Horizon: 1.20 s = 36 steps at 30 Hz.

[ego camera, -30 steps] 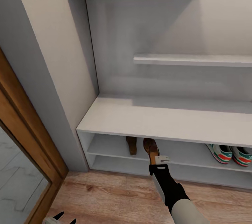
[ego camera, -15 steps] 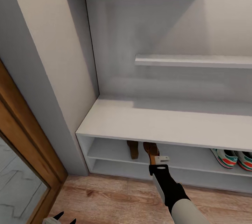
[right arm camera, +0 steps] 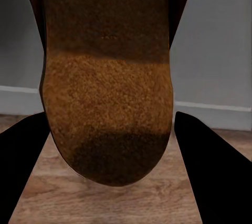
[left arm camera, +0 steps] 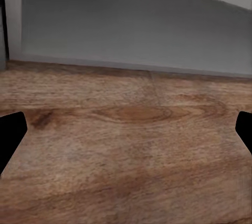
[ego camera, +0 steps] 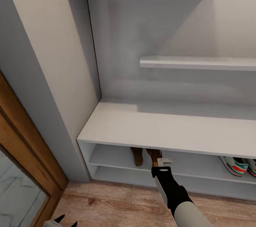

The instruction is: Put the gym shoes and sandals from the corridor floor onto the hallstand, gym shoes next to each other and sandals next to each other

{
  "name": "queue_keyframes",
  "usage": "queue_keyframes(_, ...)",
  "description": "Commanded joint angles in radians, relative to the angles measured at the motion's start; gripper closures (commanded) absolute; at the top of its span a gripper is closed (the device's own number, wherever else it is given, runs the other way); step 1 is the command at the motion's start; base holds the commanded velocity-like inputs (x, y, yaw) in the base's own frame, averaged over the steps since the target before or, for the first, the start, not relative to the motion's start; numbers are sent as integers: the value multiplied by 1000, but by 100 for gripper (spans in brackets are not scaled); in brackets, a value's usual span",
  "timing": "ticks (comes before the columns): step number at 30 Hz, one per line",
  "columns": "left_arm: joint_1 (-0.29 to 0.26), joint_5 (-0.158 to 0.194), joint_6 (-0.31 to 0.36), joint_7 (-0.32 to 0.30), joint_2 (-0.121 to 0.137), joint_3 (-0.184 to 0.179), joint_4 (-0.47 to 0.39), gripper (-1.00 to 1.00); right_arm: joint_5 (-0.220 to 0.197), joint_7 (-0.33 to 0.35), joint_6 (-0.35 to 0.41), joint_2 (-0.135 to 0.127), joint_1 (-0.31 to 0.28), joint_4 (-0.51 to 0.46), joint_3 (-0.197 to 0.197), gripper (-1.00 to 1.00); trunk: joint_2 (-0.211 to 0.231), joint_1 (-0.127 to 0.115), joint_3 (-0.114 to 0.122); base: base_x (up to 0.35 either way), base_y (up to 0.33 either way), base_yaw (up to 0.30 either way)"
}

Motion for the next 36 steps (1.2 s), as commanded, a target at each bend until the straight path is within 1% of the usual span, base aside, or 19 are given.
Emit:
queue_keyframes(1,-1,-10,-5,-4,-1,9,0,-100,10,1,7,1,0,-2,-4,100,0,0,-1,195,1,0)
queue_keyframes(9,-1,-10,-6,-4,-1,9,0,-100,10,1,7,1,0,-2,-4,100,0,0,-1,179,0,0)
queue_keyframes(16,-1,-10,-5,-4,-1,9,0,-100,10,1,7,1,0,-2,-4,100,0,0,-1,20,0,0)
queue_keyframes(22,-1,-10,-5,-4,0,9,0,-100,9,1,7,1,-1,-2,-4,100,0,0,-1,99,0,0)
queue_keyframes(36,-1,-10,-4,-4,-1,9,0,-100,9,1,7,1,-1,-2,-4,100,0,0,-1,13,0,0)
